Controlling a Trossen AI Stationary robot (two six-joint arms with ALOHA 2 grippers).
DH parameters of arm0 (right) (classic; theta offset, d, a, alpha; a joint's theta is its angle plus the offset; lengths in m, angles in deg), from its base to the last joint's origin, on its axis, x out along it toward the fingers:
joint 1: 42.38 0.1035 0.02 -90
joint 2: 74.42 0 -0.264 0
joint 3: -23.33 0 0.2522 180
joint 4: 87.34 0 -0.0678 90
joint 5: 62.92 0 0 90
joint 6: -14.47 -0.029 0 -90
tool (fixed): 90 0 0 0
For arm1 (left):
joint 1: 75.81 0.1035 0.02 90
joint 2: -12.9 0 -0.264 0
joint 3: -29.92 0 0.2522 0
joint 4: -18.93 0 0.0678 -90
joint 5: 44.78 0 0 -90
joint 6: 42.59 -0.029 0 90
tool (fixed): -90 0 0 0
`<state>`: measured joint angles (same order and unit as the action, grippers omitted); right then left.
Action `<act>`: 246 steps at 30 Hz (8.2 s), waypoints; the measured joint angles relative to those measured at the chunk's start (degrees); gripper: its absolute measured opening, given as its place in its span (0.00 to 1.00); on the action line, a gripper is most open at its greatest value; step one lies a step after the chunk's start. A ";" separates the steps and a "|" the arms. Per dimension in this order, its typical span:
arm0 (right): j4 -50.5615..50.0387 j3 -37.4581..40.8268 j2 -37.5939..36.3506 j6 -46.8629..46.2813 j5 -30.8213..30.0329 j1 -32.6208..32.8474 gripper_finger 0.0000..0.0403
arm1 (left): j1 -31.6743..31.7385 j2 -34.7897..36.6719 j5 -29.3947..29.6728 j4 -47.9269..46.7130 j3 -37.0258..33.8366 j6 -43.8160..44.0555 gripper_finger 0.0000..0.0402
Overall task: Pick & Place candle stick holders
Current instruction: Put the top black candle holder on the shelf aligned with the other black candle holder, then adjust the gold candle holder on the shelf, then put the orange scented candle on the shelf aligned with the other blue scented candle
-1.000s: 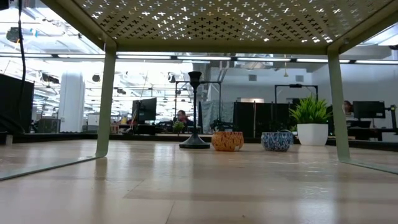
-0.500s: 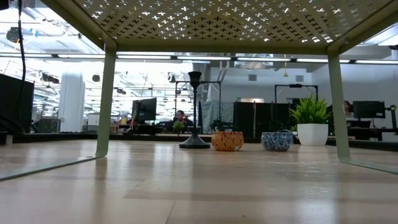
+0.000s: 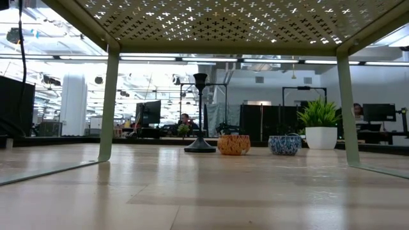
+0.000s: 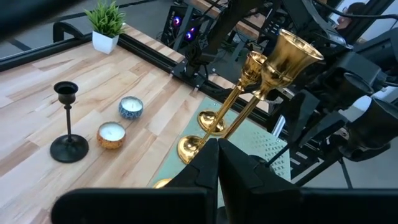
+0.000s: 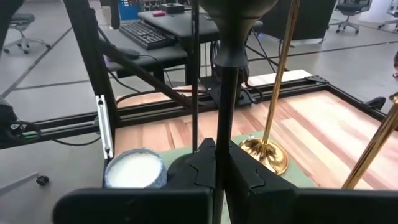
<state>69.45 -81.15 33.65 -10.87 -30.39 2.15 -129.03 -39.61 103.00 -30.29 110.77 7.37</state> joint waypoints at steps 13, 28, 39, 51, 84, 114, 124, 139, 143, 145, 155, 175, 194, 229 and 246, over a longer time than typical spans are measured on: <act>-1.07 0.00 0.04 -0.02 0.60 -0.08 0.00 | 0.00 0.00 0.00 0.42 0.00 -0.24 0.02; -1.00 0.33 0.09 1.73 0.97 -1.70 0.00 | -0.01 0.00 0.01 0.63 0.00 -0.24 0.02; -1.27 0.35 0.09 1.45 5.07 -2.55 0.00 | 0.00 0.00 0.00 0.78 0.00 -0.25 0.02; -1.56 0.37 0.09 1.77 9.03 -4.45 0.01 | -0.01 0.00 0.01 0.91 0.00 -0.27 0.02; -5.97 0.42 -0.02 3.41 9.63 -5.29 0.56 | 0.00 0.02 0.02 1.29 0.00 -1.72 0.02; -10.49 0.35 -6.62 3.43 12.31 -1.79 0.59 | -0.02 0.02 0.02 2.29 0.00 -1.71 0.02; -12.88 0.35 -6.62 1.88 14.01 -1.00 0.59 | -0.02 0.02 0.02 2.49 0.00 -1.71 0.02; -13.68 0.35 -6.86 -2.92 28.34 -1.15 0.59 | 0.00 0.02 0.02 3.37 0.00 -1.71 0.02; -13.71 0.36 -7.94 -6.61 36.42 -1.04 0.59 | 0.00 0.02 0.02 3.41 0.00 -1.71 0.02; -13.68 0.35 -8.66 -8.95 40.95 -0.70 0.59 | 0.00 0.02 0.02 3.43 0.00 -1.71 0.02; -23.20 0.35 -14.03 -26.02 55.25 5.38 0.59 | 0.00 0.02 0.02 3.44 0.00 -1.71 0.02; -58.36 5.05 -15.82 -45.06 6.40 10.49 0.02 | -0.01 0.02 0.02 3.66 0.00 -3.68 0.02; -40.91 17.88 -16.24 -35.24 12.63 1.06 0.00 | -0.01 0.02 0.02 3.84 0.00 -4.97 0.02; -75.09 17.86 -41.77 -47.75 10.90 -3.47 0.00 | -0.02 0.02 1.13 4.48 0.00 -6.49 0.02; -29.28 56.88 -72.42 -9.01 22.99 -31.98 0.58 | 0.00 0.70 13.48 7.30 0.00 -7.78 0.06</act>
<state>40.18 -24.26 -38.77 -19.88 -7.40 -29.83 -129.03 -38.91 116.48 -22.99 110.77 -0.41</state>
